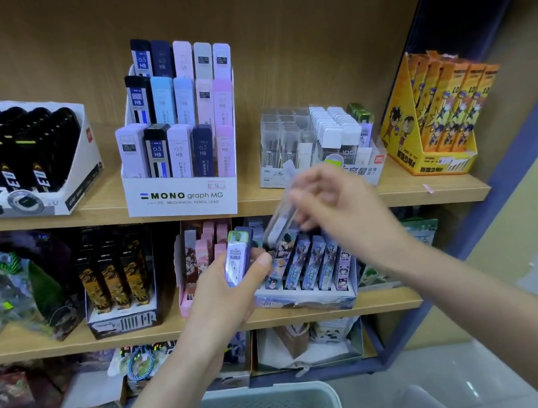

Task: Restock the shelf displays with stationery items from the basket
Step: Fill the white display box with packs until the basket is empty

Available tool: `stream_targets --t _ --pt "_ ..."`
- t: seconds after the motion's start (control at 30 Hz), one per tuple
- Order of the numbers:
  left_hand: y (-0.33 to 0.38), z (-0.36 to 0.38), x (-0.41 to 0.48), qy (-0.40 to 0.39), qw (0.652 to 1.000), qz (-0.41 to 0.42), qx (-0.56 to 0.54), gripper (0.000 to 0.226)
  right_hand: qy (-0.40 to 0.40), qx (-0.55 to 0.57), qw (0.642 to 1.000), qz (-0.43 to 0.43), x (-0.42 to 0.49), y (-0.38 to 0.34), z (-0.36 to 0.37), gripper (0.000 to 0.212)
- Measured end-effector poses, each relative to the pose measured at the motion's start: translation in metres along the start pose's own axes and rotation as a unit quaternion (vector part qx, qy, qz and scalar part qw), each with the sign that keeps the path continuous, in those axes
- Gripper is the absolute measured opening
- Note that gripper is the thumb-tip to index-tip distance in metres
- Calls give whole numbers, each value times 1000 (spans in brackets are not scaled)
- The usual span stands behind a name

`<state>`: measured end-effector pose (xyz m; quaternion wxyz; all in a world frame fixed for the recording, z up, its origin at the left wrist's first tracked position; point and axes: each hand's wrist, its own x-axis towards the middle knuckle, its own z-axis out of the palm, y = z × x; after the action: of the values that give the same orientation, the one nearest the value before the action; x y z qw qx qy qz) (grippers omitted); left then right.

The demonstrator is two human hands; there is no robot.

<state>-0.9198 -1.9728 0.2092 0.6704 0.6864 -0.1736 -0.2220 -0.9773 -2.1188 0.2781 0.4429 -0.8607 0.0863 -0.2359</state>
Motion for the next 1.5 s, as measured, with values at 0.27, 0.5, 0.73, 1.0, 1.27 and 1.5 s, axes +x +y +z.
stream_targets --t 0.27,0.5,0.73,1.0,1.27,1.5 --pt "3 -1 1 -9 999 -33 -20 24 201 -174 956 -125 59 1 -43 5" --pt "2 -2 3 -12 999 -28 -23 22 194 -238 945 -110 88 6 -44 5" --pt "4 -6 6 -6 999 -24 -36 19 106 -344 932 -45 111 5 -45 16" --pt "5 -8 3 -31 999 -9 -36 23 111 -439 890 -49 113 1 -36 30" --pt "2 -11 4 -23 999 13 -46 24 74 -269 956 -95 35 -4 -1 9" --pt "4 -8 0 -26 996 51 -65 21 -91 -11 995 49 -2 -2 30 12"
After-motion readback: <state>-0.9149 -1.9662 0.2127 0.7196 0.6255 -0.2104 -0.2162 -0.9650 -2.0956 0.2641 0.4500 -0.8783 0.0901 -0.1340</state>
